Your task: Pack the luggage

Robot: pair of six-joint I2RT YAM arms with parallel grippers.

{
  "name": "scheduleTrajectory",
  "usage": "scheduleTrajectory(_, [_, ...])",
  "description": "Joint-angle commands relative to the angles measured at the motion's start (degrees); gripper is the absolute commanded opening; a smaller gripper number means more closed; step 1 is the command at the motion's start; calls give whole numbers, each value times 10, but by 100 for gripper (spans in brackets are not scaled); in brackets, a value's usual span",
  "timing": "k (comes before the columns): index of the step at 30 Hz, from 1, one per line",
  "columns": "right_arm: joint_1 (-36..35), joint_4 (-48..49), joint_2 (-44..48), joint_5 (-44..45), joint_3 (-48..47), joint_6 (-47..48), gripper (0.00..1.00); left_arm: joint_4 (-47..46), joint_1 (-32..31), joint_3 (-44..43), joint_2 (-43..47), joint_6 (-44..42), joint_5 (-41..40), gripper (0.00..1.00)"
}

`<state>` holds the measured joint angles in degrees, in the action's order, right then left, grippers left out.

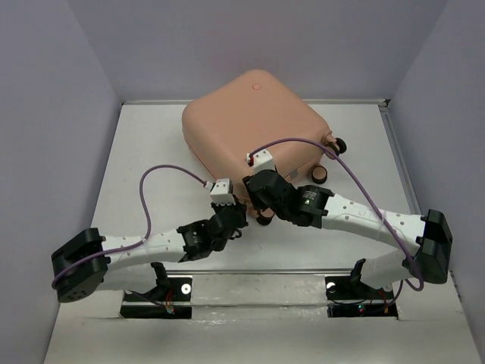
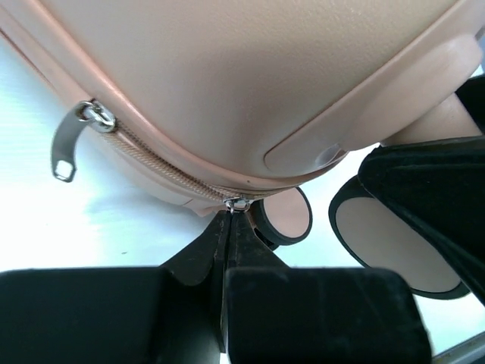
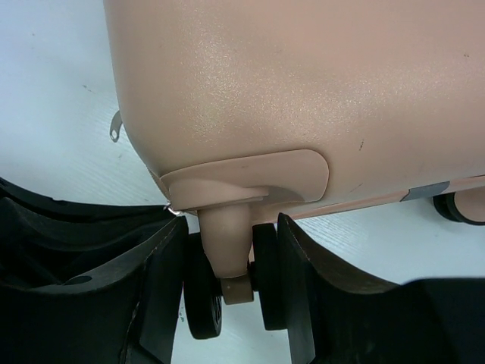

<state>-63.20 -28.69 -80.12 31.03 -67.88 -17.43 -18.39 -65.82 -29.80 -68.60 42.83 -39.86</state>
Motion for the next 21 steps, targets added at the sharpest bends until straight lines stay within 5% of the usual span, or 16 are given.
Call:
scheduleTrajectory(1, [-27,-198,-18,-47,33,-57,7,79,57,70,121,-39,-112,6])
scheduleTrajectory(5, [-27,-211,-2,-74,52,-61,7,64,152,129,246,-48,-44,6])
scheduleTrajectory(14, [-22,-218,-22,-98,55,-62,7,74,270,56,191,-55,-24,6])
scheduleTrajectory(21, [-22,-175,-10,-118,53,-50,7,-2,294,69,231,-63,118,6])
